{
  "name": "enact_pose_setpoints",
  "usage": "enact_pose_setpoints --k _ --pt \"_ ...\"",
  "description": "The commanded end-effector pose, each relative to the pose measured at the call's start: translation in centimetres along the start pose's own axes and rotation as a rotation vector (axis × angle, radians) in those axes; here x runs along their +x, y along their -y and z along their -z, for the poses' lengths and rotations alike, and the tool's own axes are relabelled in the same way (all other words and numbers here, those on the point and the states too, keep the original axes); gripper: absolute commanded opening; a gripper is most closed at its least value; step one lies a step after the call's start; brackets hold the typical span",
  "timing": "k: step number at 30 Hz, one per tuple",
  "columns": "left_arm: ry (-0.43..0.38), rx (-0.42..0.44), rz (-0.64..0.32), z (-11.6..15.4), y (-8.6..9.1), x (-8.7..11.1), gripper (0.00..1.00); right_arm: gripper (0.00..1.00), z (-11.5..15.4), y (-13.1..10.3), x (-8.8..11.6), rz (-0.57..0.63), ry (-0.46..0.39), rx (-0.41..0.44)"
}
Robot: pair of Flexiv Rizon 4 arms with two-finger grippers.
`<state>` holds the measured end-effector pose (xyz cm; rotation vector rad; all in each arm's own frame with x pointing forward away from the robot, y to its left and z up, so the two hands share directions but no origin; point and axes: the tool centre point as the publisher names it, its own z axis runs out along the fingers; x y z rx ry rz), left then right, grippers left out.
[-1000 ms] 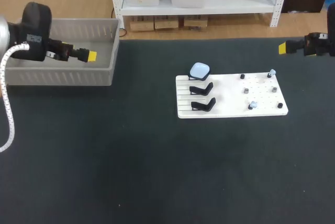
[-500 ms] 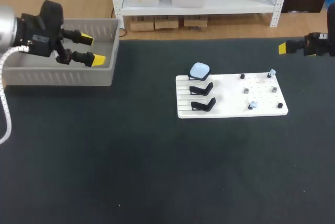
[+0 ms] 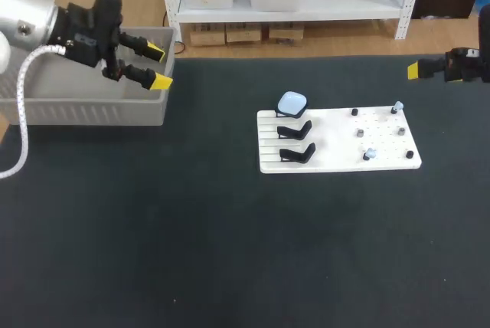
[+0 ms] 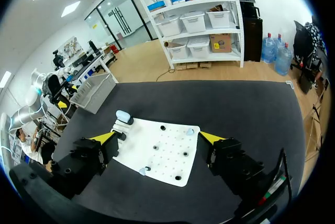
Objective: Pick up each earbud case from the left stands, insert the matching earbuds, close the lid, and place the case in the box.
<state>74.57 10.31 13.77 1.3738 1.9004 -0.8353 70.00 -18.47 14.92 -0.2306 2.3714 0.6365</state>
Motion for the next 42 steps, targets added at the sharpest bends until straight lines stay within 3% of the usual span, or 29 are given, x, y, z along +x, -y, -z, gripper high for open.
enact_pose_setpoints --k 1,9,12,14,22,32,42 --pt "-0.003 0.077 -0.001 0.0 -0.5 -0.1 1.00 1.00 0.0 0.0 0.0 0.000 -0.001 0.001" --pt "-0.003 0.077 -0.001 0.0 -0.5 -0.1 1.00 1.00 0.0 0.0 0.0 0.000 -0.001 0.001" --pt "0.000 0.045 -0.060 -0.2 -0.1 0.0 1.00 1.00 0.0 0.0 0.0 0.000 -0.001 0.001" --pt "-0.026 0.036 -0.171 -0.6 0.0 -0.7 1.00 1.00 0.0 0.0 0.0 0.000 -0.001 0.001" --pt "0.010 0.093 -0.280 -2.9 -1.1 -2.5 1.00 1.00 0.0 0.0 0.0 0.000 -0.001 0.001" --pt "0.056 0.201 -0.285 -6.3 -1.7 -2.5 1.00 1.00 0.0 0.0 0.0 0.000 -0.001 0.001" --pt "0.107 0.253 -0.265 -9.2 -0.8 -2.3 1.00 1.00 0.0 0.0 0.0 0.000 -0.001 0.001"
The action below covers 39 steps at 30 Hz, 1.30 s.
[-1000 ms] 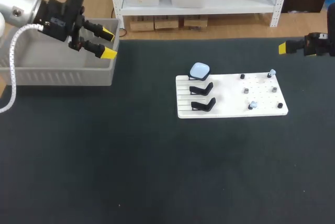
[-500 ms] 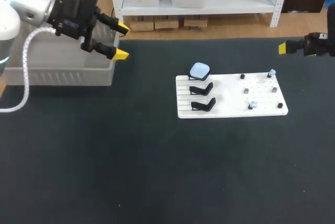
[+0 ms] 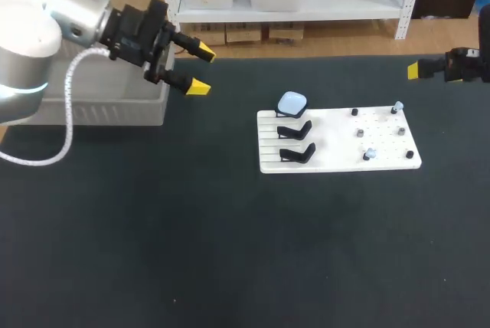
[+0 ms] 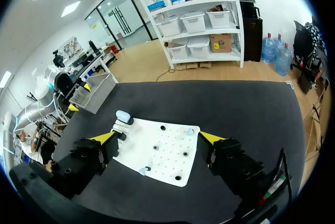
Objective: Pick up each earbud case from the left stands, insert the matching earbuds, close the lid, and place the case in the box.
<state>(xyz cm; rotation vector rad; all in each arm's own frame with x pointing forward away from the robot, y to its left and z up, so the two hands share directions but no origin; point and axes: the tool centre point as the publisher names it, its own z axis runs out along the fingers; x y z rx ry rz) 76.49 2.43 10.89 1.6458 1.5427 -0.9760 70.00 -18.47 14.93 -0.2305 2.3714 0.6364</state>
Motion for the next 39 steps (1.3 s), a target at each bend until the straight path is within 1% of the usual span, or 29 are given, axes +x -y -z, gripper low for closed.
enact_pose_setpoints --k 1,18,20,23,25,27,35,39 --pt "0.022 0.034 0.009 -0.8 -0.6 0.4 1.00 1.00 0.0 0.0 0.0 0.000 -0.001 0.001" --pt "0.026 0.031 0.012 -1.0 -0.2 0.5 1.00 1.00 0.0 0.0 0.0 0.000 -0.001 0.001" --pt "0.013 0.023 -0.002 -1.5 -0.1 0.8 1.00 1.00 0.0 0.0 0.0 0.000 -0.001 0.001" --pt "0.012 0.033 -0.027 -2.7 -0.3 0.9 1.00 1.00 0.0 0.0 0.0 0.000 -0.001 0.001" --pt "-0.015 0.047 -0.034 -3.5 -0.5 1.0 1.00 1.00 0.0 0.0 0.0 0.000 -0.001 0.001" --pt "0.017 0.055 -0.042 -4.1 -0.7 1.0 1.00 1.00 0.0 0.0 0.0 0.000 -0.001 0.001" --pt "0.012 0.094 -0.063 -6.7 -2.1 0.4 1.00 1.00 0.0 0.0 0.0 0.000 -0.001 0.001" --pt "0.028 0.102 -0.061 -8.0 -2.0 0.1 1.00 1.00 0.0 0.0 0.0 0.000 -0.001 0.001"
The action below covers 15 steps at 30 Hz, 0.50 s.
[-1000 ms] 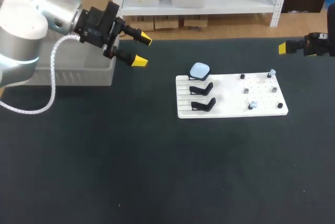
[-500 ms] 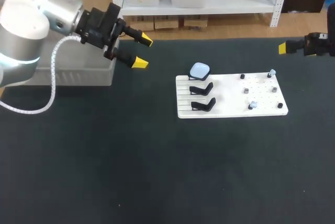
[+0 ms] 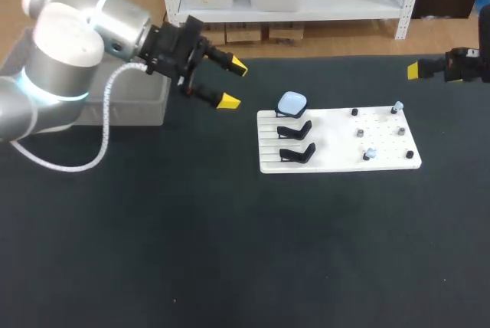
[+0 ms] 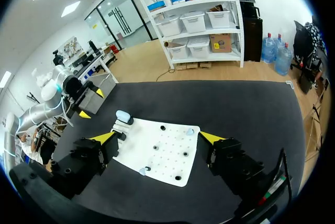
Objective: Pick up each earbud case from the left stands, insert the matching earbuds, close the lid, and place the case in the box.
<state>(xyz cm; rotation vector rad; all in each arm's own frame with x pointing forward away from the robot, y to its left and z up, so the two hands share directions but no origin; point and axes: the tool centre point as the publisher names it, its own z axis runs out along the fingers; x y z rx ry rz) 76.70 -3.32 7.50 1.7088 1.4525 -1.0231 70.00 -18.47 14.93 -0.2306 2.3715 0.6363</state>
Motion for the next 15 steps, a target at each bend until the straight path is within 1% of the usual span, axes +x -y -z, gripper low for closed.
enact_pose_setpoints --k 1,3,7,12,15 --pt "0.008 0.038 -0.002 -1.4 -1.6 0.2 1.00 1.00 0.0 0.0 0.0 0.000 0.000 0.001" --pt "0.013 0.037 0.001 -1.6 -1.8 0.2 1.00 1.00 0.0 0.0 0.0 0.000 0.000 0.001" --pt "0.029 0.030 0.013 -2.0 -1.8 0.4 1.00 1.00 0.0 0.0 0.0 0.000 0.000 0.001" --pt "0.060 0.019 0.040 -2.5 -1.2 0.7 1.00 1.00 0.0 0.0 0.0 0.000 0.000 0.001" --pt "0.077 0.011 0.060 -2.9 -0.6 0.8 1.00 1.00 0.0 0.0 0.0 0.000 0.000 0.001"
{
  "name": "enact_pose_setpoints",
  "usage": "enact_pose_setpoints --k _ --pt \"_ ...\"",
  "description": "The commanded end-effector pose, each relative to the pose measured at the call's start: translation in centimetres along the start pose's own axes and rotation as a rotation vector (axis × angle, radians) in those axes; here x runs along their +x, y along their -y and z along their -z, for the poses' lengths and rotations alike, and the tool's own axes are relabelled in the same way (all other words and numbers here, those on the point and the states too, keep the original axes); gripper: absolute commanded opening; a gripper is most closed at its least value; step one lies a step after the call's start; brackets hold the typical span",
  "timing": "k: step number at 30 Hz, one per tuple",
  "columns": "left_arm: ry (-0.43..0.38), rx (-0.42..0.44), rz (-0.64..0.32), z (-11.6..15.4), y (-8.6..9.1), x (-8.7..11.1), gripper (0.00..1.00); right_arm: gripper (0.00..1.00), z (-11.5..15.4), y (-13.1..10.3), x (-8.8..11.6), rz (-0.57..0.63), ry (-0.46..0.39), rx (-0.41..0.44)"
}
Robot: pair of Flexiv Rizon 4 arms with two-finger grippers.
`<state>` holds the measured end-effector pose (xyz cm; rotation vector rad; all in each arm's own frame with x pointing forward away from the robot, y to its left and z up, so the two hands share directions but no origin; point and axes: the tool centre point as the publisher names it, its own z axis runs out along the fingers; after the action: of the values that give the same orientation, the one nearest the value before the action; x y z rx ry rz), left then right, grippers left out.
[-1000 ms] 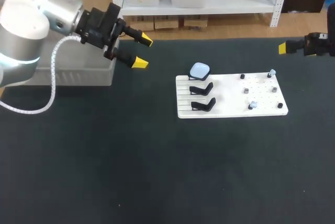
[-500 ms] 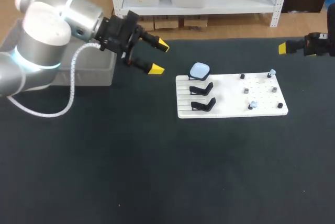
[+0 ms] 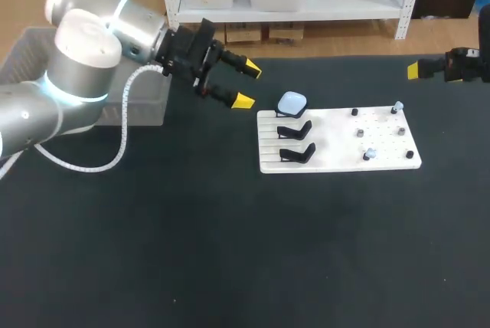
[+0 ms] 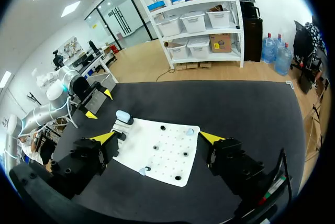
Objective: Pick up each earbud case from the left stands, insert the matching earbuds, close the lid, and place the case in the box.
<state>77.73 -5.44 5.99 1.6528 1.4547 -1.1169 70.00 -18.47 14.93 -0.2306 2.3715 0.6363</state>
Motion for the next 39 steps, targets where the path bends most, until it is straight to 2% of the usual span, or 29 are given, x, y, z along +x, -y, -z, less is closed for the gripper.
enact_pose_setpoints --k 1,5,7,9,15,23,24,26,28,39 --pt "0.015 -0.017 0.012 -0.6 0.9 0.4 0.98 1.00 0.0 0.0 0.0 0.000 0.000 0.001" --pt "0.012 -0.027 0.031 -1.2 1.5 0.7 0.94 1.00 0.0 0.0 0.0 0.000 0.000 0.001" --pt "0.005 -0.029 0.035 -1.3 1.5 0.8 0.88 1.00 0.0 0.0 0.0 0.000 0.000 0.001" --pt "-0.014 -0.022 0.031 -1.6 1.5 0.9 0.82 1.00 0.0 0.0 0.0 0.000 0.000 0.001" --pt "-0.025 -0.023 0.023 -2.0 0.9 0.6 0.73 1.00 0.0 0.0 0.0 0.000 0.000 0.001" --pt "-0.031 -0.006 0.033 -3.3 0.2 1.1 0.65 1.00 0.0 0.0 0.0 0.000 0.000 0.001" --pt "-0.032 -0.003 0.035 -3.4 0.1 1.2 0.64 1.00 0.0 0.0 0.0 0.000 0.000 0.001" --pt "-0.029 0.002 0.038 -3.7 -0.1 1.3 0.51 1.00 0.0 0.0 0.0 0.000 0.000 0.001" --pt "-0.028 0.002 0.038 -3.8 -0.4 1.4 0.57 1.00 0.0 0.0 0.0 0.000 0.000 0.001" --pt "-0.015 0.021 0.029 -4.9 -1.2 1.3 0.58 1.00 0.0 0.0 0.0 0.000 0.000 0.001"
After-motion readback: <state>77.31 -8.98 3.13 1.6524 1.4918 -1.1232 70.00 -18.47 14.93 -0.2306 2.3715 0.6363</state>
